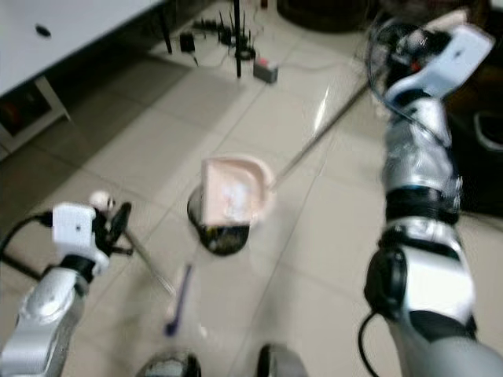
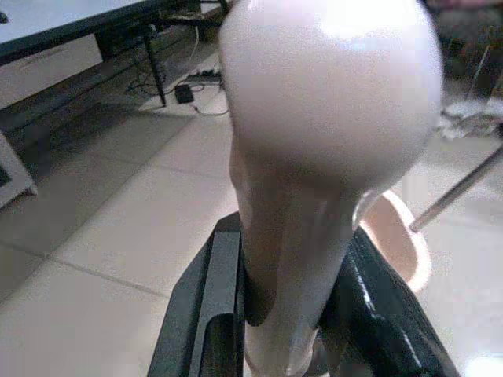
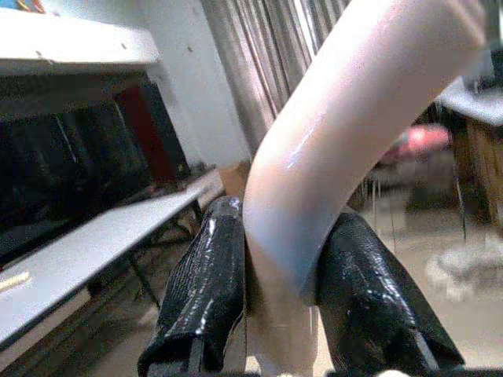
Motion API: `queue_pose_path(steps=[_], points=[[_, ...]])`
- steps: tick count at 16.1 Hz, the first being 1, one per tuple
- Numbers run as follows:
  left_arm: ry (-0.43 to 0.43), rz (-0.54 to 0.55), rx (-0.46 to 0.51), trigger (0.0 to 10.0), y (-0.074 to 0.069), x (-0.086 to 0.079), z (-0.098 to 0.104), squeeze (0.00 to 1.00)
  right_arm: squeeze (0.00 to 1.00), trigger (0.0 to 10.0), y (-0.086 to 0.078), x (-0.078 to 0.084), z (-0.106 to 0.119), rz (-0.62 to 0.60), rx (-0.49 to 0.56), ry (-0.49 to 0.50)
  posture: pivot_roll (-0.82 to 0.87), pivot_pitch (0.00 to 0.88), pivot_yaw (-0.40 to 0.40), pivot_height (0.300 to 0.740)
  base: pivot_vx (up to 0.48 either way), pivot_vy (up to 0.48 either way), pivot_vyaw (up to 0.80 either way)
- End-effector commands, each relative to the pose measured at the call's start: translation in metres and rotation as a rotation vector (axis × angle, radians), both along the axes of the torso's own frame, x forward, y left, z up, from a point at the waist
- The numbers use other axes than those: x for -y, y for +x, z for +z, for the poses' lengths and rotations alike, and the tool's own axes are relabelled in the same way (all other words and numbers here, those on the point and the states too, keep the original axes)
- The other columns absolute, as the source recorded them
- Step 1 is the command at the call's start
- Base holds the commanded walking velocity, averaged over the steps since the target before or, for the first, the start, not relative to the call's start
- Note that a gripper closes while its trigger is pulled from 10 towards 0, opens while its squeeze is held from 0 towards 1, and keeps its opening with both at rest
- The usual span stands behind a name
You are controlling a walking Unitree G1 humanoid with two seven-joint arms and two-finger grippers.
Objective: Sweep floor
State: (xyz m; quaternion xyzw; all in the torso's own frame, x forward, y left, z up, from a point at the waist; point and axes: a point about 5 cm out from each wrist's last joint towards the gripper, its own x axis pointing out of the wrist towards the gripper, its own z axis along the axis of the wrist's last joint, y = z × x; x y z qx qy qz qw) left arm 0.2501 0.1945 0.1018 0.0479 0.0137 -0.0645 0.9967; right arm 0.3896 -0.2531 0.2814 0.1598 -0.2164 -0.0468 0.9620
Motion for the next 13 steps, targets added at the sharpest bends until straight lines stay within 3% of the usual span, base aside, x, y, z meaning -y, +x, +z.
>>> queue_pose_path(steps=[1, 4, 7, 13], points=[[0.023, 0.018, 0.024, 10.0, 0.000, -0.007, 0.006, 0.00, 0.00, 10.0, -0.001, -0.011, 0.020, 0.024, 0.103, -0.004, 0.09, 0.135, -0.002, 0.740, 0.000, 0.000, 0.00], [0.035, 0.023, 0.013, 10.0, 0.000, -0.008, 0.005, 0.00, 0.00, 10.0, -0.004, -0.013, 0.020, 0.026, 0.134, -0.064, 0.10, 0.135, -0.002, 0.740, 0.000, 0.000, 0.00], [0.040, 0.021, 0.014, 10.0, 0.001, -0.007, 0.004, 0.00, 0.00, 10.0, -0.007, -0.025, 0.019, 0.045, 0.190, -0.137, 0.10, 0.135, -0.001, 0.740, 0.000, 0.000, 0.00], [0.051, 0.019, 0.014, 10.0, 0.002, -0.008, 0.004, 0.00, 0.00, 10.0, -0.019, -0.084, 0.003, 0.151, 0.341, -0.406, 0.10, 0.138, 0.003, 0.740, 0.000, 0.000, 0.00]])
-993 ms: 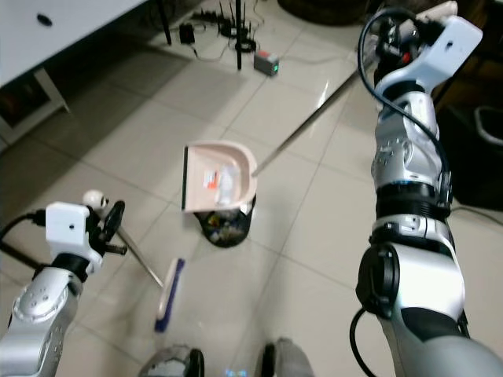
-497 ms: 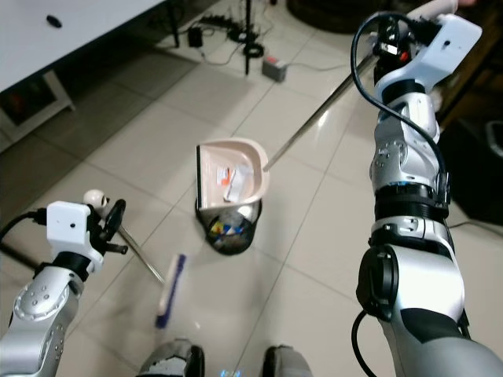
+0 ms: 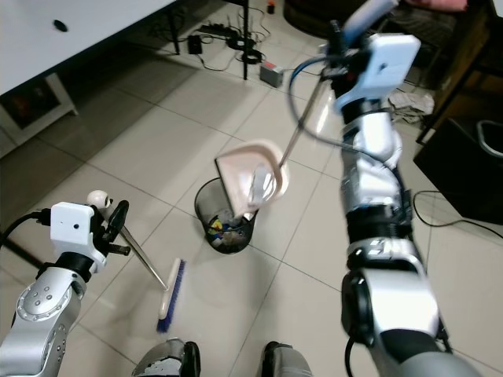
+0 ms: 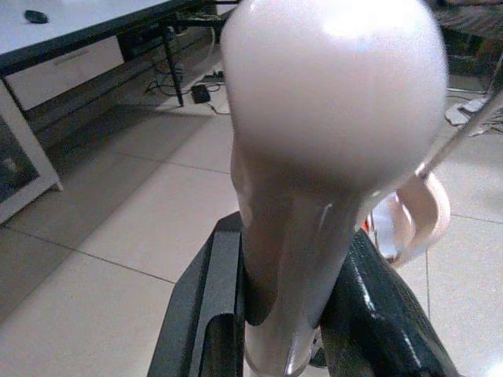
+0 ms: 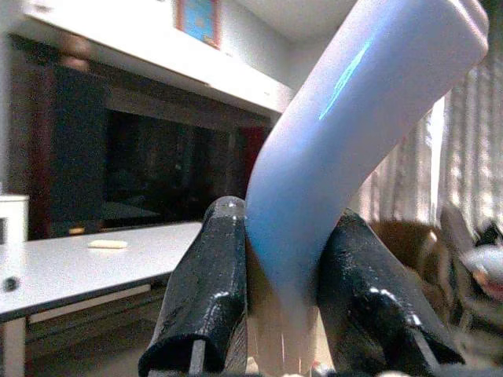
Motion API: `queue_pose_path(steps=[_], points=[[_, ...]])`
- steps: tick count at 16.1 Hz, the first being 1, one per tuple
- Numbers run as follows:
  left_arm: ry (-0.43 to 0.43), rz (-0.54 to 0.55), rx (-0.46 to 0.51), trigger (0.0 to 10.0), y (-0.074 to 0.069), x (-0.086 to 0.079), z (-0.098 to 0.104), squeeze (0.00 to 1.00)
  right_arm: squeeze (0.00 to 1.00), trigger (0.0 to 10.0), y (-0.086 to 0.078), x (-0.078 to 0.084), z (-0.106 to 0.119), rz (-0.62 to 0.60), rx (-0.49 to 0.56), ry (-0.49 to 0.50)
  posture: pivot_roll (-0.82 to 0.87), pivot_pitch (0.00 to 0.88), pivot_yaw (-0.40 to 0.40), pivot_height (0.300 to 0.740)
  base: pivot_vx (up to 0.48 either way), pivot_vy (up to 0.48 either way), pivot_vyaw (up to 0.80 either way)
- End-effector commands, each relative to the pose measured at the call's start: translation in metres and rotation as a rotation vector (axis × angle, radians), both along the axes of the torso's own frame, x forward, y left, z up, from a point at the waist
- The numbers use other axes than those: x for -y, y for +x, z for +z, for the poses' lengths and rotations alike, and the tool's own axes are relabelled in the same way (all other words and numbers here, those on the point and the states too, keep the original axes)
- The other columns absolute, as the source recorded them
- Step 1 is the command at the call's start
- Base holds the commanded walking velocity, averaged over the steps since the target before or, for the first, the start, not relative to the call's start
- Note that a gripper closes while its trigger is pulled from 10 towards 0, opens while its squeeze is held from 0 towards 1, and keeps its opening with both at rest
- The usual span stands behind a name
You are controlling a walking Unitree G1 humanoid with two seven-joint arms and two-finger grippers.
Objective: Sweep floor
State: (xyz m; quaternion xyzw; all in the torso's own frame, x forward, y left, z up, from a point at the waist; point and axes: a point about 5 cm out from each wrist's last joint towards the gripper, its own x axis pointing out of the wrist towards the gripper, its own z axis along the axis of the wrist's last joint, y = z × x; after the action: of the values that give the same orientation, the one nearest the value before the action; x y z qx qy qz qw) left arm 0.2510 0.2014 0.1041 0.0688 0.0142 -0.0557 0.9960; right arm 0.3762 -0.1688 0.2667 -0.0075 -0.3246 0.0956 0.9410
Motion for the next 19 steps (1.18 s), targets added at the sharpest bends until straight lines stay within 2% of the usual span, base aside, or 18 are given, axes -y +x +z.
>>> queue_pose_path(steps=[1, 3, 5, 8, 10, 15, 19], points=[[0.010, 0.002, 0.012, 10.0, 0.001, -0.001, 0.002, 0.00, 0.00, 10.0, -0.009, -0.009, 0.016, 0.009, 0.138, -0.052, 0.10, 0.138, 0.004, 0.740, 0.000, 0.000, 0.00], [0.012, 0.000, 0.011, 10.0, 0.001, 0.000, 0.002, 0.00, 0.00, 10.0, -0.018, -0.025, 0.011, 0.037, 0.220, -0.103, 0.10, 0.139, 0.006, 0.740, 0.000, 0.000, 0.00], [0.013, -0.002, 0.010, 10.0, 0.001, 0.000, 0.002, 0.00, 0.00, 10.0, -0.022, -0.037, 0.004, 0.076, 0.240, -0.125, 0.10, 0.139, 0.004, 0.740, 0.000, 0.000, 0.00], [0.014, 0.000, 0.010, 10.0, 0.000, 0.000, 0.001, 0.00, 0.00, 10.0, -0.033, -0.068, -0.024, 0.168, 0.241, -0.235, 0.11, 0.140, 0.001, 0.740, 0.000, 0.000, 0.00], [0.014, -0.001, 0.008, 10.0, 0.000, 0.000, 0.001, 0.00, 0.00, 10.0, -0.046, -0.087, -0.042, 0.243, 0.262, -0.344, 0.11, 0.140, 0.002, 0.740, 0.000, 0.000, 0.00], [0.018, -0.011, 0.009, 10.0, 0.003, 0.002, 0.001, 0.00, 0.00, 10.0, -0.057, -0.101, -0.047, 0.301, 0.316, -0.381, 0.10, 0.136, 0.008, 0.740, 0.000, 0.000, 0.00], [0.021, -0.017, 0.012, 10.0, 0.005, 0.002, 0.001, 0.00, 0.00, 10.0, -0.057, -0.098, -0.041, 0.278, 0.353, -0.386, 0.09, 0.132, 0.009, 0.740, 0.000, 0.000, 0.00]])
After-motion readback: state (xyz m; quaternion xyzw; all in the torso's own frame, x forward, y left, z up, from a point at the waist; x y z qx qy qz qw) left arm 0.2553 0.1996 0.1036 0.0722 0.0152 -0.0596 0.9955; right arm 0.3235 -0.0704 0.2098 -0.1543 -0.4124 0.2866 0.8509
